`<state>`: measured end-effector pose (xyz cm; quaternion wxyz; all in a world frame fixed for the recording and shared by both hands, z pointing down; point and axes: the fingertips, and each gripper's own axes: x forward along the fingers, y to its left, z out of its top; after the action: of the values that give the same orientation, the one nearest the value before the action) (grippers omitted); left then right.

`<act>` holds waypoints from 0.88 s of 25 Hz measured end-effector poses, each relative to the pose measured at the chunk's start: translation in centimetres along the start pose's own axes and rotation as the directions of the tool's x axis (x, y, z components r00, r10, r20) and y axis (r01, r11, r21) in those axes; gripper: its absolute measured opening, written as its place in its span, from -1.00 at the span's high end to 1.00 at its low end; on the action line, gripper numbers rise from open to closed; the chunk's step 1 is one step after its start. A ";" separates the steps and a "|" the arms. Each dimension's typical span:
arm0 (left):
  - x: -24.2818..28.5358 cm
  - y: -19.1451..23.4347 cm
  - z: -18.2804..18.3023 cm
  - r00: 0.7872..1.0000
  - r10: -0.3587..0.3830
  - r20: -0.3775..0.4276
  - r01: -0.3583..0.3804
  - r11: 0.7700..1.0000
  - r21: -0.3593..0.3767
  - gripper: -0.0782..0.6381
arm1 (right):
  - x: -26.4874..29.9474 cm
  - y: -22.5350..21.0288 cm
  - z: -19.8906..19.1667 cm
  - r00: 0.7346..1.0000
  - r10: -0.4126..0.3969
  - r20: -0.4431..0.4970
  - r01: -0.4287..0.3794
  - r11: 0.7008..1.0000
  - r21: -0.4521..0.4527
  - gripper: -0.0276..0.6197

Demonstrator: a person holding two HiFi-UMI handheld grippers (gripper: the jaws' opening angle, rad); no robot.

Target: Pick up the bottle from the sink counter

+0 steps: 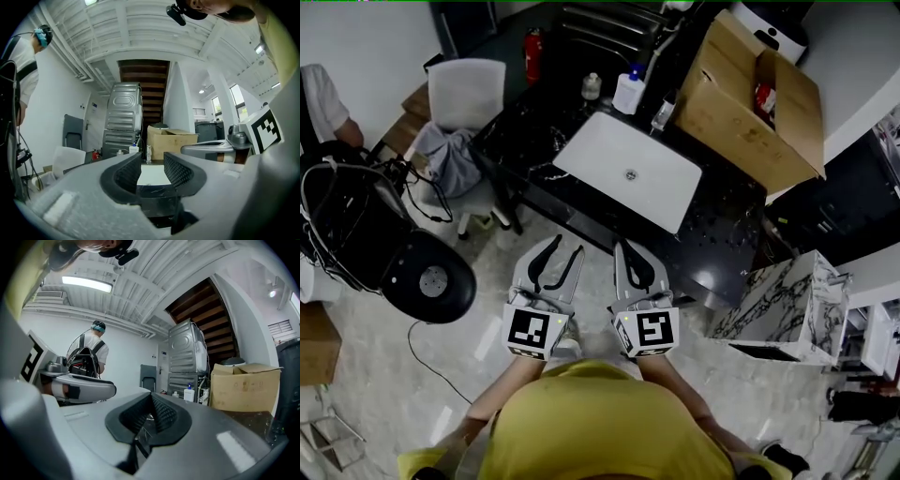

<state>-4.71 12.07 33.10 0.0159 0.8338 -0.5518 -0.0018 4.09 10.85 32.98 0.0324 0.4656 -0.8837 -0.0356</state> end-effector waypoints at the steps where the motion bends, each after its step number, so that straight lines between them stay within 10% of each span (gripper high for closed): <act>1: 0.3 0.3 0.0 1.000 -0.003 -0.002 0.003 1.000 -0.004 0.35 | 0.4 -0.2 0.0 1.000 -0.004 -0.003 0.004 1.000 0.001 0.91; 22: 10.9 9.4 -0.7 0.999 0.032 0.013 -0.032 0.999 -0.019 0.28 | 13.6 -4.9 -1.4 1.000 0.011 0.008 -0.011 1.000 -0.011 0.91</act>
<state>-9.09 -1.57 34.23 0.0200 0.8247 -0.5651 -0.0124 0.55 -3.18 34.26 0.0317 0.4604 -0.8862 -0.0423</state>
